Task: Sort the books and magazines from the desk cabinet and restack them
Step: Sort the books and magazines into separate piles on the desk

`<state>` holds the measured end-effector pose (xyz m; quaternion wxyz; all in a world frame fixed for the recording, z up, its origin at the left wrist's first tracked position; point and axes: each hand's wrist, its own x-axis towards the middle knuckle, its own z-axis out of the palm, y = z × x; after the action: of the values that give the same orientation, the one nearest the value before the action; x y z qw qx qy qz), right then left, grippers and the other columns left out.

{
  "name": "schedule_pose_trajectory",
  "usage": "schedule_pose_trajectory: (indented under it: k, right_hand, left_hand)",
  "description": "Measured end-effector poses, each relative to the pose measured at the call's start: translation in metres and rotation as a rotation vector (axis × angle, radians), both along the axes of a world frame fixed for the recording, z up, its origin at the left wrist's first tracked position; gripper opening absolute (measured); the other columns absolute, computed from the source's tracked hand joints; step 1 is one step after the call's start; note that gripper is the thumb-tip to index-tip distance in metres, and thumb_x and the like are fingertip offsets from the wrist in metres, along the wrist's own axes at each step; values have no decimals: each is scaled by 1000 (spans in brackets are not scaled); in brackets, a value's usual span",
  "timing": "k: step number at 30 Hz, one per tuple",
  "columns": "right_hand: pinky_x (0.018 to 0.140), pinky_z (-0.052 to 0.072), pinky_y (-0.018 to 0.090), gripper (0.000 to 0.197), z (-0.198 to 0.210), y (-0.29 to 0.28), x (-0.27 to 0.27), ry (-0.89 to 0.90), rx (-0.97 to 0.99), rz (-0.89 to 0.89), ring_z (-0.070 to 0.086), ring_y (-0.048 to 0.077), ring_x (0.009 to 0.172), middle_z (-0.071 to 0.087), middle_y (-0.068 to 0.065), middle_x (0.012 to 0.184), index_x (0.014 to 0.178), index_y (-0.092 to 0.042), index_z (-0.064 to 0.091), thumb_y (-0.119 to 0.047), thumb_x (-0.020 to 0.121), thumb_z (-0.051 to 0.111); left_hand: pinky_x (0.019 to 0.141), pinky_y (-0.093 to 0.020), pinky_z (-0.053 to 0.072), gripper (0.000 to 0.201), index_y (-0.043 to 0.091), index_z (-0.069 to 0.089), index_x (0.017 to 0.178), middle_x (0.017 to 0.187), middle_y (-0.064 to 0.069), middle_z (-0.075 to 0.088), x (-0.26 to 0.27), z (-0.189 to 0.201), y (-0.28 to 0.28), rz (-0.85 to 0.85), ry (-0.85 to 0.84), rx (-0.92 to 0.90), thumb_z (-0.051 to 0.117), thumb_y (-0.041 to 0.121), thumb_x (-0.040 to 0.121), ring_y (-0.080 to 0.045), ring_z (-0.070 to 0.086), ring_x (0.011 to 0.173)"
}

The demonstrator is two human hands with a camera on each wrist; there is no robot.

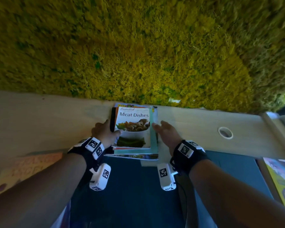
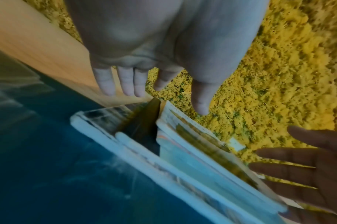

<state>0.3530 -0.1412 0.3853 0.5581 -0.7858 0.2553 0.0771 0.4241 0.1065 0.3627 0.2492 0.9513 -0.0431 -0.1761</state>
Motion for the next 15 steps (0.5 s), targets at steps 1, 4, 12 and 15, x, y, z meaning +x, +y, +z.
schedule_pose_trajectory:
  k: [1, 4, 12, 15]
  right_hand:
    - [93, 36, 28, 68, 1, 1, -4, -22, -35, 25, 50, 27, 136, 46, 11, 155, 154, -10, 40, -40, 98, 64]
    - [87, 37, 27, 61, 5, 5, -21, -40, -178, 105, 56, 26, 125, 51, 13, 150, 151, -14, 44, -37, 98, 64]
    - [110, 39, 45, 66, -7, 18, -118, 126, -520, 397, 43, 39, 135, 47, 18, 143, 150, -24, 39, -48, 94, 62]
    - [116, 31, 53, 81, -13, 30, -152, 261, -573, 556, 25, 40, 148, 28, 13, 161, 158, -25, 25, -63, 91, 53]
  left_hand:
    - [72, -41, 55, 92, 17, 36, 149, 120, -17, 59, -4, -1, 0, -42, 10, 41, 58, 73, 80, -39, 63, 97]
    - [104, -43, 44, 109, 21, 13, 161, 161, -11, 31, -18, -6, 2, -156, 42, 6, 63, 72, 79, -35, 40, 139]
    - [120, -52, 24, 99, 30, 3, 160, 164, -8, 7, -137, 6, 7, -85, -150, 95, 61, 62, 85, -35, 12, 150]
    - [122, -59, 9, 98, 35, -5, 159, 168, -5, -15, -196, -4, 2, -245, 86, 288, 45, 76, 85, -34, -9, 154]
